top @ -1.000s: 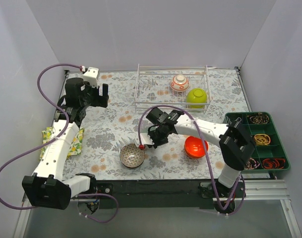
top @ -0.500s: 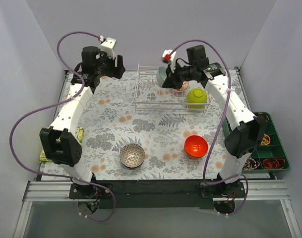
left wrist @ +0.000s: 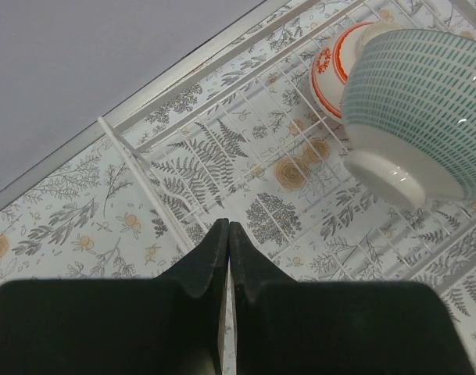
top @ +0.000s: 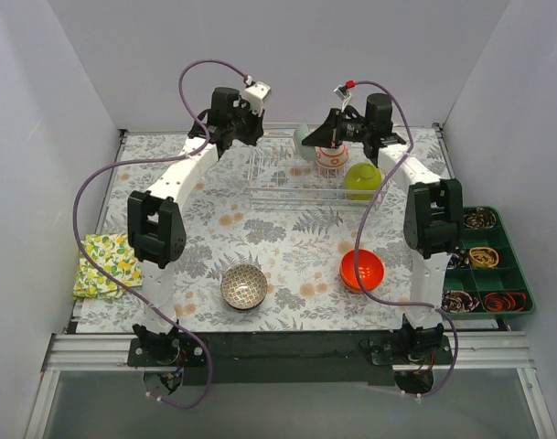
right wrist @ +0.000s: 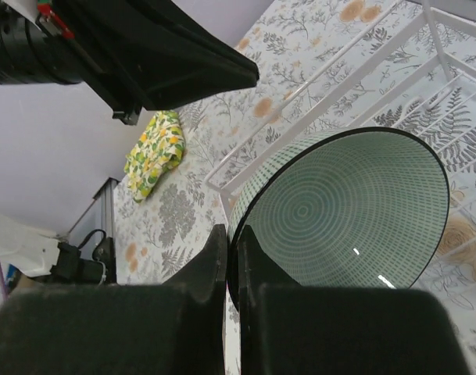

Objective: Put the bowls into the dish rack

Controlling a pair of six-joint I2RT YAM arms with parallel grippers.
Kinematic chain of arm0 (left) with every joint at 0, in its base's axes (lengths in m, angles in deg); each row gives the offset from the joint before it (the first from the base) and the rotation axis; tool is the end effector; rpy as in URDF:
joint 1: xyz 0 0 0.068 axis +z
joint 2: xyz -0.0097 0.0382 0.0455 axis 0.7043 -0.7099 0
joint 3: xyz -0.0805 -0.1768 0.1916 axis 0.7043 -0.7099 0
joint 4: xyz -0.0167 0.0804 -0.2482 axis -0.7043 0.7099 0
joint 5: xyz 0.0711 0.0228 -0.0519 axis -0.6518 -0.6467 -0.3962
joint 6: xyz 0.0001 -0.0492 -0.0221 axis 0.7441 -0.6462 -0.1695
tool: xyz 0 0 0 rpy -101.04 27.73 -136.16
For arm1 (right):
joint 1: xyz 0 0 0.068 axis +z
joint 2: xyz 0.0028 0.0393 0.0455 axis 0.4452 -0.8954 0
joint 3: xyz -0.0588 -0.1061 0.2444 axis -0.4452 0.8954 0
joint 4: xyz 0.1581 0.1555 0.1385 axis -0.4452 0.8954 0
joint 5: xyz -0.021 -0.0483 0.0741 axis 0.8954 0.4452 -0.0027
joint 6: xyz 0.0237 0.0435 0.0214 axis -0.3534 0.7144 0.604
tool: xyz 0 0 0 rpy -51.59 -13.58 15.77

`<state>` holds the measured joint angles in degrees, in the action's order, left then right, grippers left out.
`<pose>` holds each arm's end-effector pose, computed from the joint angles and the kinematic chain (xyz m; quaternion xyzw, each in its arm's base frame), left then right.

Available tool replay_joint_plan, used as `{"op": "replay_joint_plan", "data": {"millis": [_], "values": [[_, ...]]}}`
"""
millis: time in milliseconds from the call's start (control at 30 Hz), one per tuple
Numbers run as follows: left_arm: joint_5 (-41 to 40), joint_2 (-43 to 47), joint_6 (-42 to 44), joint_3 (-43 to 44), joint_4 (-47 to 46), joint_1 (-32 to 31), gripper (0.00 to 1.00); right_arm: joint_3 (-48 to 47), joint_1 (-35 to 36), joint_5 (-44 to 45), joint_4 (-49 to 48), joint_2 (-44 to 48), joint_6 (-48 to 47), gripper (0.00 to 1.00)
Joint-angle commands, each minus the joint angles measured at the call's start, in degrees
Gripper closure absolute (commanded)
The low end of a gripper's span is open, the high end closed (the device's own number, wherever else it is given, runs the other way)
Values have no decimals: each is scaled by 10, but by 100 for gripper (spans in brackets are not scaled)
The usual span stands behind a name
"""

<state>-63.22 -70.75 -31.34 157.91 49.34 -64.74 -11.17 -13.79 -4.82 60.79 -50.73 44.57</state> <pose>0.4534 -0.1751 0.3284 0.0200 0.8552 -0.3111 0.4141 0.4697 0.1363 0.3011 -0.2203 0.7072 0.5396 0.4001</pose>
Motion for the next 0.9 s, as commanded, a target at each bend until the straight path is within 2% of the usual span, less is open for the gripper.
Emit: {"op": "replay_joint_plan", "data": {"millis": [0,333,867], "values": [[-16,-32,17,58,10,-18,100,-52,1,-25,-181,-43,127,99],[-15,-112,26,100,13,-43,100,-87,-13,-10,-201,-131,140,99],[9,-187,6,129,-22,-57,100,-75,-33,4,-169,-161,94,98]]}}
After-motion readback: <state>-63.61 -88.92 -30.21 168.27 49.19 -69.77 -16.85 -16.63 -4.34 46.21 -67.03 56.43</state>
